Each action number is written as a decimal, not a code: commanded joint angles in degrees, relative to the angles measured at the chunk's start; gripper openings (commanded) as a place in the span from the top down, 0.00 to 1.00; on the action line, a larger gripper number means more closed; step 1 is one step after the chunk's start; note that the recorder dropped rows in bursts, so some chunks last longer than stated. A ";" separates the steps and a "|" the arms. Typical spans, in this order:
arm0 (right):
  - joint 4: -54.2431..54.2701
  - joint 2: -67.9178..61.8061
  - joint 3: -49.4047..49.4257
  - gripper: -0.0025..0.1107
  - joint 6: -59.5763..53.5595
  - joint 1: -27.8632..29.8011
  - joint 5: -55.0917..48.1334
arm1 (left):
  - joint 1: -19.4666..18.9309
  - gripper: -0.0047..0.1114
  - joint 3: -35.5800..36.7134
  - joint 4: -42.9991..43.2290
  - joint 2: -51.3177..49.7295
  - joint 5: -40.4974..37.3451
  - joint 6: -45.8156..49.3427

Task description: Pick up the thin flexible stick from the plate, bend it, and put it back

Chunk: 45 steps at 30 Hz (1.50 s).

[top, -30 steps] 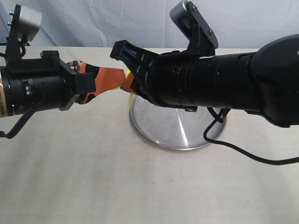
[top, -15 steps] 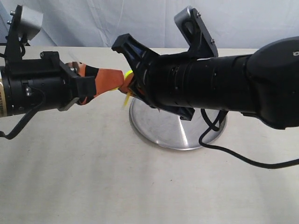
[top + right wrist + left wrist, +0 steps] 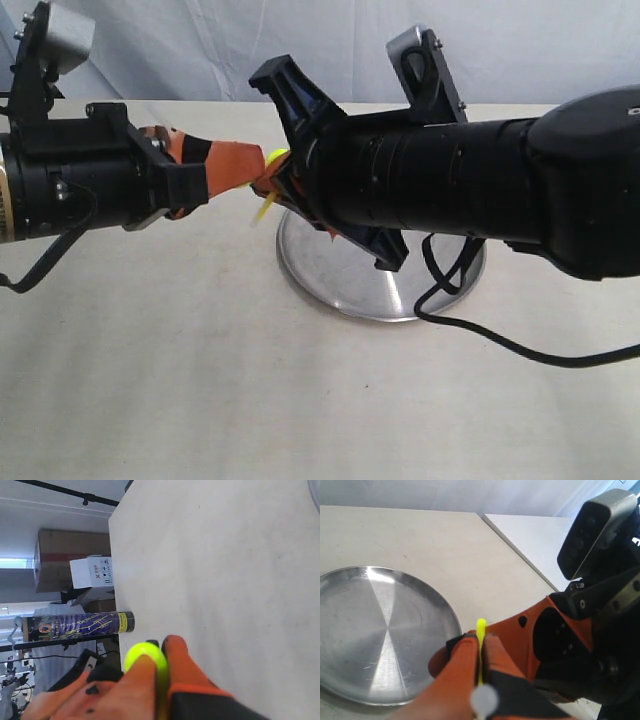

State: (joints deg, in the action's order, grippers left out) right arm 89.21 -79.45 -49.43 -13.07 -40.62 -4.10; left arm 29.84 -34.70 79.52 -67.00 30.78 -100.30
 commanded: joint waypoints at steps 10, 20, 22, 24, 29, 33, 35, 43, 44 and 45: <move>6.00 1.88 -2.21 0.99 8.83 1.21 11.75 | 1.17 0.96 2.51 11.67 -1.06 1.28 0.47; 1.33 1.88 -2.21 0.99 11.39 1.21 15.10 | 1.17 0.96 2.51 9.45 -1.06 0.95 0.35; -2.77 1.88 -2.21 0.99 11.26 1.21 15.50 | 1.17 0.96 2.51 7.02 -1.06 0.72 0.35; -6.67 1.88 -2.21 0.99 11.26 1.21 15.93 | 1.17 0.96 2.51 3.16 -1.06 0.25 0.35; -8.57 1.88 -2.21 0.99 10.76 1.21 16.66 | 1.17 0.96 2.51 -3.68 -1.06 -4.25 0.00; -8.57 1.88 -2.21 0.99 9.45 1.21 16.66 | 1.07 0.96 2.51 -8.72 -1.06 -11.37 -0.18; -8.42 1.88 -2.21 0.99 7.92 1.21 16.87 | 1.07 0.96 2.51 -9.70 -1.06 -11.69 -0.07; -8.42 1.88 -2.21 0.99 5.23 1.21 16.73 | 1.07 0.64 2.05 -11.65 -1.06 -12.03 0.05; -8.42 1.88 -2.11 0.99 5.08 1.21 16.63 | 1.07 0.60 1.82 -11.76 -1.06 -12.41 0.05; -8.42 1.88 -2.00 0.99 4.95 1.21 16.50 | 1.07 0.56 1.46 -11.76 -1.06 -13.57 0.05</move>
State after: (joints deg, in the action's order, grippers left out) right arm 80.54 -77.98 -51.44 -7.04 -39.63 11.94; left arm 30.80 -32.62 67.73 -68.13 19.03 -100.43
